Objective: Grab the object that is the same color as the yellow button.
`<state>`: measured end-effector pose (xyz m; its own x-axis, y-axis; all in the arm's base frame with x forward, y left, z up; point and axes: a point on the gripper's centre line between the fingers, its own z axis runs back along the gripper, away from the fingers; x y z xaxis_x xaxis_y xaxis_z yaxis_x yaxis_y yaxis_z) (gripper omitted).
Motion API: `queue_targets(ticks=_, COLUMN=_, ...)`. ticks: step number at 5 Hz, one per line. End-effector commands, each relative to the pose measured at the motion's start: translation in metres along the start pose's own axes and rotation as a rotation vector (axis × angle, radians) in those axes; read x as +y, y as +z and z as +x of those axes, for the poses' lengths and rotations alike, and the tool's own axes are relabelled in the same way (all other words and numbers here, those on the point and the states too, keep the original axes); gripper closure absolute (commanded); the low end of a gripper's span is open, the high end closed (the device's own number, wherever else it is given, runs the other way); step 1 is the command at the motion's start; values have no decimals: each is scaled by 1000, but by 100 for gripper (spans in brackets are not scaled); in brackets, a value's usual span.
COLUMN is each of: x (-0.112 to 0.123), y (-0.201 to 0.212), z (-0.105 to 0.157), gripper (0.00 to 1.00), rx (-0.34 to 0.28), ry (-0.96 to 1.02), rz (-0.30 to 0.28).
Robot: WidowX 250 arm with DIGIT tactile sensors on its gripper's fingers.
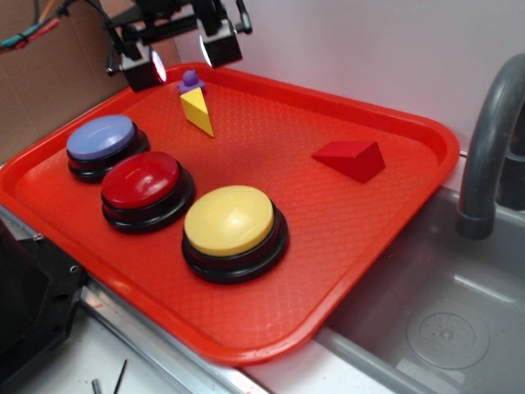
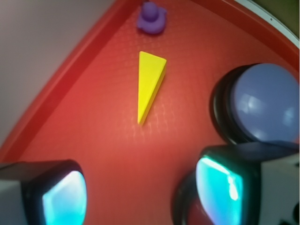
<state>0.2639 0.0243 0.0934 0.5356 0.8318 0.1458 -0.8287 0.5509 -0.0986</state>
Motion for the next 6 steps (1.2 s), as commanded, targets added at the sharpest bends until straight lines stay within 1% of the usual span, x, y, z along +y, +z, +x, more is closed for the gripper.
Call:
queue_targets(ticks=1, x=-3, y=-21, z=38, gripper=0, rx=-51, ry=106, rz=16)
queue_targets(ticks=2, x=5, y=-39, z=54, gripper=0, rx=-53, ry=151, rz=61)
queue_targets(ticks=3, x=13, y=-53, z=63, gripper=0, rx=-54, ry=177, rz=80)
queue_targets(ticks=4, x=9, y=-63, z=66, gripper=0, rx=-61, ry=167, rz=78)
queue_targets(ticks=5, x=9, y=-69, z=67, gripper=80, rx=-76, ry=163, rz=68)
queue_targets(ticks=6, x=7, y=-73, z=63, gripper=100, rx=-85, ry=152, rz=73)
